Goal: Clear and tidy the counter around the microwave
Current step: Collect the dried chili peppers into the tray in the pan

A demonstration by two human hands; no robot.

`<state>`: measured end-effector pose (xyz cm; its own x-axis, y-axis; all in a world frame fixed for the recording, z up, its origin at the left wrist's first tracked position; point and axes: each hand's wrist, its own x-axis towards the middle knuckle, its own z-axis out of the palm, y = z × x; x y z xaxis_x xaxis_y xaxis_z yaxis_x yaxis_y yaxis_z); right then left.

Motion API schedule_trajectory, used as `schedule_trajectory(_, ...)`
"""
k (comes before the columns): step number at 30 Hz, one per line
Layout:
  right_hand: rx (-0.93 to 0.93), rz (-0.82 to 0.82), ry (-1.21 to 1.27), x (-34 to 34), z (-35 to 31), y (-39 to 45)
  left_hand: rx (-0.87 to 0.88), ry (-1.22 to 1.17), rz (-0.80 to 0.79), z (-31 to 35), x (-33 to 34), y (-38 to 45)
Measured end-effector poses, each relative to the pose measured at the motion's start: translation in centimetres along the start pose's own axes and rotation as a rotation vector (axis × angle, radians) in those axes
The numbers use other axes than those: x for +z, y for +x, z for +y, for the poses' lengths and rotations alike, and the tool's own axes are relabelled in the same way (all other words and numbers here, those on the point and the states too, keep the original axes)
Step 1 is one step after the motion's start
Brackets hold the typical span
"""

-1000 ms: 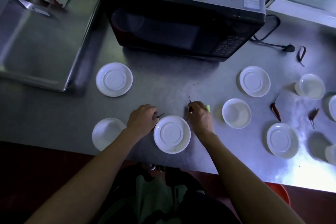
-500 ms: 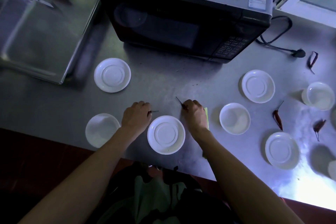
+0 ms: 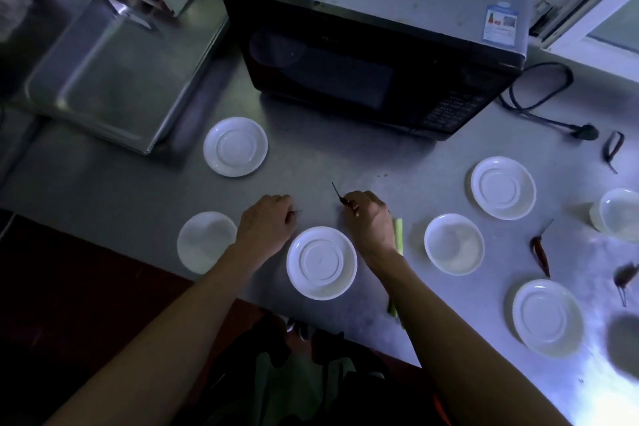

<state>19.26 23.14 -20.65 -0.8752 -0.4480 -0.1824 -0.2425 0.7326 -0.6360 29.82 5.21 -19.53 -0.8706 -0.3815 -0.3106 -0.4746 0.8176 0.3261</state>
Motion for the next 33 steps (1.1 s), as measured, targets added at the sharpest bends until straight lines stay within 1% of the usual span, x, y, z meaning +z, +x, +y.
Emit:
schedule_trajectory(4, -0.128, 0.001, 0.014, 0.5, -2.0, 0.0, -0.015, -0.045, 0.085, -1.4, -1.2, -1.4)
schedule_trajectory(9, -0.202, -0.033, 0.02, 1.7, -5.6, 0.0, -0.057, -0.158, 0.215, -4.1, -3.7, -3.4)
schedule_trajectory(11, -0.236, -0.062, 0.017, 2.7, -7.6, 0.1, -0.093, -0.164, 0.245, -6.0, -4.9, -4.3)
schedule_trajectory(16, -0.315, -0.148, 0.01, 6.3, -13.9, 0.1, -0.187, -0.176, 0.294, -12.6, -7.7, -6.6)
schedule_trajectory(23, -0.415, -0.167, -0.029, 12.8, -24.8, -1.5, -0.205, -0.184, 0.367, -24.7, -12.1, -11.1)
schedule_trajectory(26, -0.469, -0.128, -0.057, 15.6, -29.3, -2.2, -0.195, -0.208, 0.407, -29.3, -14.0, -12.4)
schedule_trajectory(29, -0.463, -0.123, -0.043, 17.4, -33.2, -2.8, -0.208, -0.208, 0.433, -32.6, -15.8, -13.2)
schedule_trajectory(33, -0.507, -0.138, -0.045, 18.7, -36.3, -3.2, -0.208, -0.217, 0.468, -35.4, -17.3, -14.3)
